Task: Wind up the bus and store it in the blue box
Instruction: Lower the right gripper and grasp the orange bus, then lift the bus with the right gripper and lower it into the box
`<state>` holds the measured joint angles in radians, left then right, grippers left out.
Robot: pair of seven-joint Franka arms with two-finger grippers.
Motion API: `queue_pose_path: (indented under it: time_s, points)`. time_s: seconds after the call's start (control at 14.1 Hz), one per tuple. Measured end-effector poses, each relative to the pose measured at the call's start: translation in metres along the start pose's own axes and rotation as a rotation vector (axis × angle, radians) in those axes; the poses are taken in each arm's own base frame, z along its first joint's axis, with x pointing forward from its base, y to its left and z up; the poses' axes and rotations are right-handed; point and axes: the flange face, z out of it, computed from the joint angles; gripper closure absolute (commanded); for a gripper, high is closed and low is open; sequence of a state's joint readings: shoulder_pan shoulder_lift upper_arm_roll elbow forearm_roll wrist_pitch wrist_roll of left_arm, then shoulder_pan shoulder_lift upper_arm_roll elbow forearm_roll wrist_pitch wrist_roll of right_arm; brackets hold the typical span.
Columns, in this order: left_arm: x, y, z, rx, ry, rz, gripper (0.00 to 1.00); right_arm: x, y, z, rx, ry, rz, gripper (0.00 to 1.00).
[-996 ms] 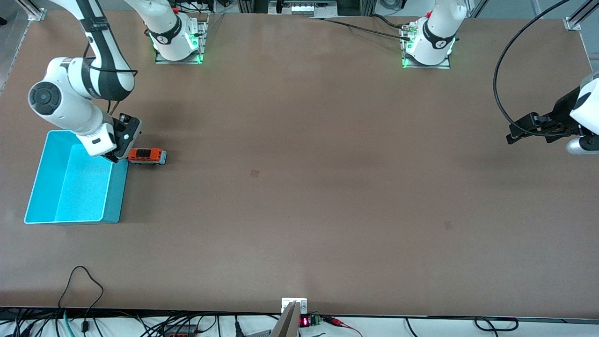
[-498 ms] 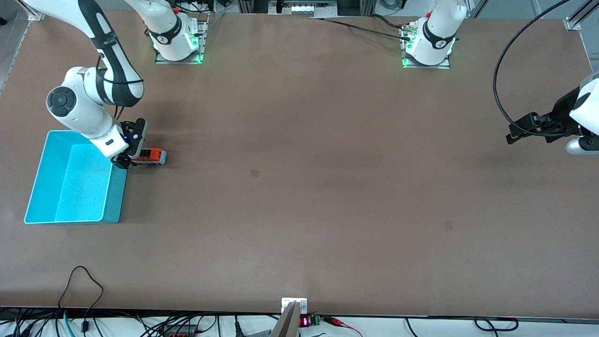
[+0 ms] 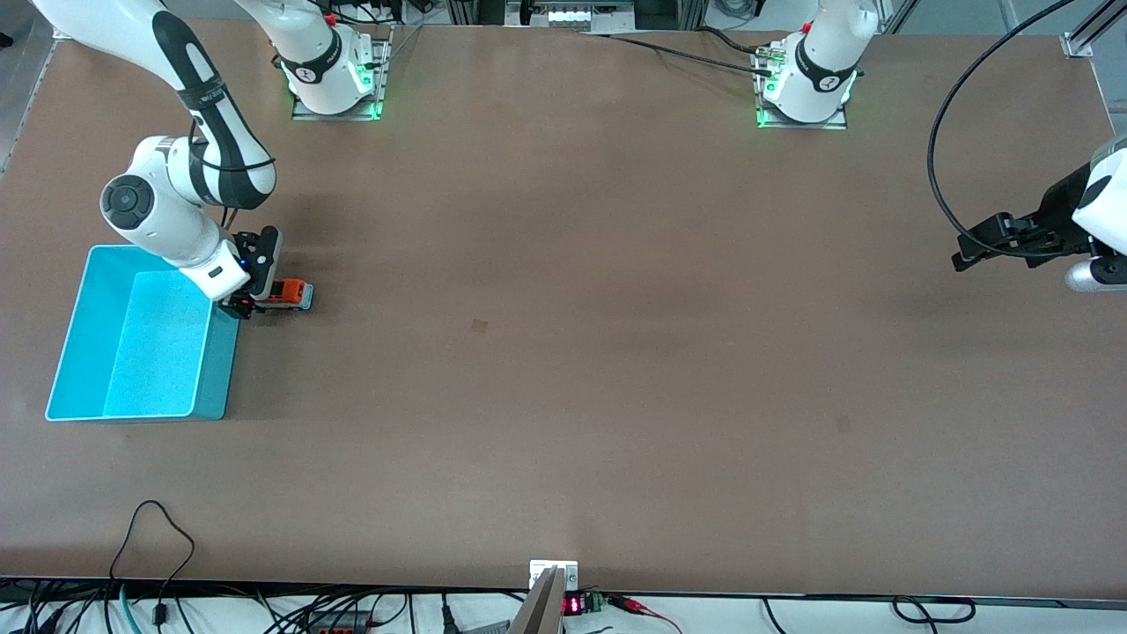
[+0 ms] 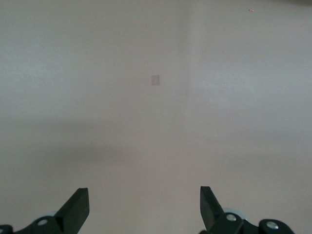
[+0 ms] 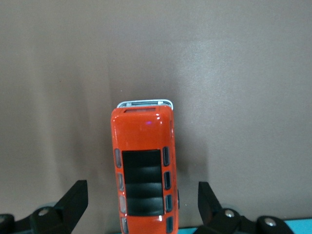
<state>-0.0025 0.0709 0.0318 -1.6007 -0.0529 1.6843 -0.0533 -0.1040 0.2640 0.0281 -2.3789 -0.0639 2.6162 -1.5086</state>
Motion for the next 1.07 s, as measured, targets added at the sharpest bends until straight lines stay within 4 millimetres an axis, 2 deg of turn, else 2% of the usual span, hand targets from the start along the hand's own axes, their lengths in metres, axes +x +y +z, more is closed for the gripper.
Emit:
queue_pose_path:
  time_s: [0.07,0.14,0.21,0.36,0.5,0.85,1.07]
  points:
    - [0.000,0.001,0.000,0.000,0.000,0.001,0.00,0.002,0.000,0.001,-0.002,0.001,-0.004,0.01]
    - [0.000,0.002,0.000,0.000,0.000,0.003,0.00,0.006,0.000,0.002,-0.004,0.004,-0.012,0.08]
    - [0.000,0.004,0.000,0.000,0.000,0.006,0.00,0.012,0.000,0.002,-0.005,0.006,-0.021,0.21]
    - [0.000,0.006,0.000,0.000,-0.001,0.011,0.00,0.020,0.000,0.002,-0.010,0.011,-0.037,0.66]
    - [-0.001,0.006,0.000,0.000,-0.002,0.011,0.00,0.021,0.000,0.002,-0.010,0.011,-0.040,0.98]
    - [-0.001,0.006,0.001,0.000,-0.004,0.011,0.00,0.022,0.006,-0.004,-0.031,0.014,-0.012,1.00]
    - [-0.001,0.006,0.001,0.000,-0.005,0.011,0.00,0.031,0.036,-0.038,-0.054,0.026,0.194,1.00]
